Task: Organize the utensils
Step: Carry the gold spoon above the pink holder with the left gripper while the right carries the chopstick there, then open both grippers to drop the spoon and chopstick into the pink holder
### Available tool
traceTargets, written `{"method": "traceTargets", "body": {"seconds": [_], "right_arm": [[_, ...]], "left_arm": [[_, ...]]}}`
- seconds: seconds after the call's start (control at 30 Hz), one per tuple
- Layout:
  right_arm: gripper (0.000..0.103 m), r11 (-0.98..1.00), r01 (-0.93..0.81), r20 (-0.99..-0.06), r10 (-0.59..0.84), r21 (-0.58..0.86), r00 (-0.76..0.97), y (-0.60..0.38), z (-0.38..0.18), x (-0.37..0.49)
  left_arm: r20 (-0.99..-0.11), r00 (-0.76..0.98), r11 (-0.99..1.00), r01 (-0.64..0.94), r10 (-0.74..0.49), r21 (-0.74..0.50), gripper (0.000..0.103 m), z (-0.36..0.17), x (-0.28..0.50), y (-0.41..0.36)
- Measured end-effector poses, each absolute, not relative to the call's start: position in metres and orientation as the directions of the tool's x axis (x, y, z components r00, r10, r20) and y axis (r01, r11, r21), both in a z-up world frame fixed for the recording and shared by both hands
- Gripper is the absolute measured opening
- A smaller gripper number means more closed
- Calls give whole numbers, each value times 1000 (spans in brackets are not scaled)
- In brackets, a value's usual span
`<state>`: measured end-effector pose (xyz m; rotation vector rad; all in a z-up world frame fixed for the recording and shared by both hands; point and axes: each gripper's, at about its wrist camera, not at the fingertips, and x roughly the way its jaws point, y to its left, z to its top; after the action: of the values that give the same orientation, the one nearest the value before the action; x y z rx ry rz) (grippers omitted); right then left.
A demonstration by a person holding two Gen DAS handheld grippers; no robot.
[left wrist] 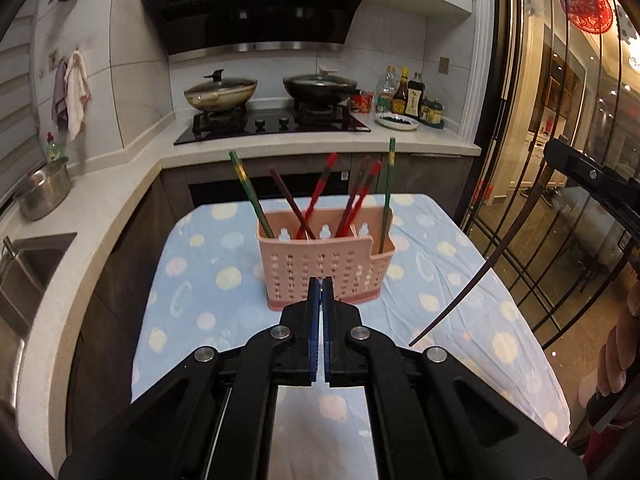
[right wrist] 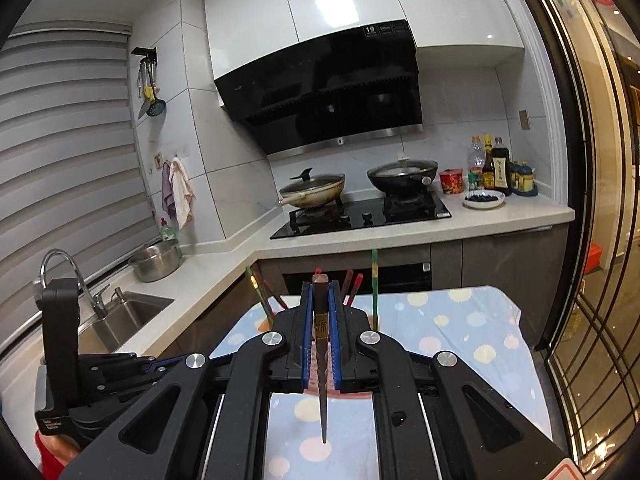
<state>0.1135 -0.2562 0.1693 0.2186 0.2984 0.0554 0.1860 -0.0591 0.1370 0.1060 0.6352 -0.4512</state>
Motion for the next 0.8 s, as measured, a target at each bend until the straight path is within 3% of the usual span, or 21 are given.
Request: {"method": "traceTargets", "body": {"seconds": [0.2, 0.4, 0.8], "right_arm": [[7, 975, -22, -226, 73, 222, 971, -264, 211, 159], [7, 969, -20, -216, 75, 247, 973, -267, 228, 211], [7, 971, 7, -378, 87, 239, 922, -258, 166, 279]], "left_arm": [[-552, 755, 910, 414, -352, -14, 1, 174, 232, -67], [-566, 758, 920, 393, -325, -2, 1, 174, 274, -75], [-642, 704, 922, 386, -303, -12, 1, 131, 313, -80]]}}
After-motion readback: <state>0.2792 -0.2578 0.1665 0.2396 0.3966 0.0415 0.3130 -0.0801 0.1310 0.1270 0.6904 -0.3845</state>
